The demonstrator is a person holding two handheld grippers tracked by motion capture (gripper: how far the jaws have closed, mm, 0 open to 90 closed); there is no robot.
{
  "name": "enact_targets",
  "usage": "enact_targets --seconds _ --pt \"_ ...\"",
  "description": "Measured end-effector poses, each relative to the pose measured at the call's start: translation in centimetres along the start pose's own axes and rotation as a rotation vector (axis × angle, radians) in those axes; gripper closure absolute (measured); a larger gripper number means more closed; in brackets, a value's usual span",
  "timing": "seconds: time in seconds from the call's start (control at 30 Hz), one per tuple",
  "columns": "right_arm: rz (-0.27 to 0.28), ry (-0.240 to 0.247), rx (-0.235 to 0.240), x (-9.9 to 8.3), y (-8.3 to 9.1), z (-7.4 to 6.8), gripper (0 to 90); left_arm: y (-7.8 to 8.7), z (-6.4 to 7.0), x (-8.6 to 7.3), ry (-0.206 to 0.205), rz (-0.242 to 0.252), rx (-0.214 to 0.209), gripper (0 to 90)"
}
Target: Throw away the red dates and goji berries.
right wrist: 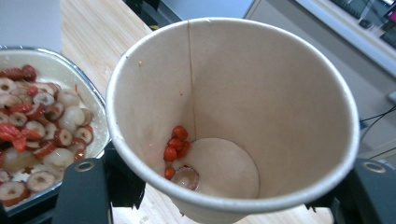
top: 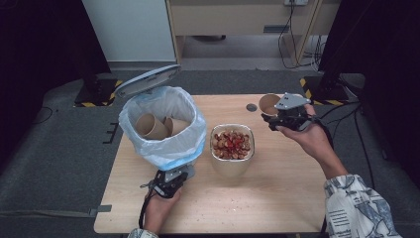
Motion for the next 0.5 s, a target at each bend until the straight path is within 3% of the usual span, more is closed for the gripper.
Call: enact_targets --seconds 0.5 --pt "0.006 -0.126 0.005 -1.2 0.5 1.0 31.3 0.0 0.0 0.0 0.000 0.000 -0.001 89.7"
Point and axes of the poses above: each handheld gripper's, and its own axes: y roughly backward along the jaws, x roughly out of its top, z roughly to its right, the point moved 9 cm from there along -y, roughly forward along the jaws, and after that the axes turned 15 degrees about z, right-handed, at the moved point
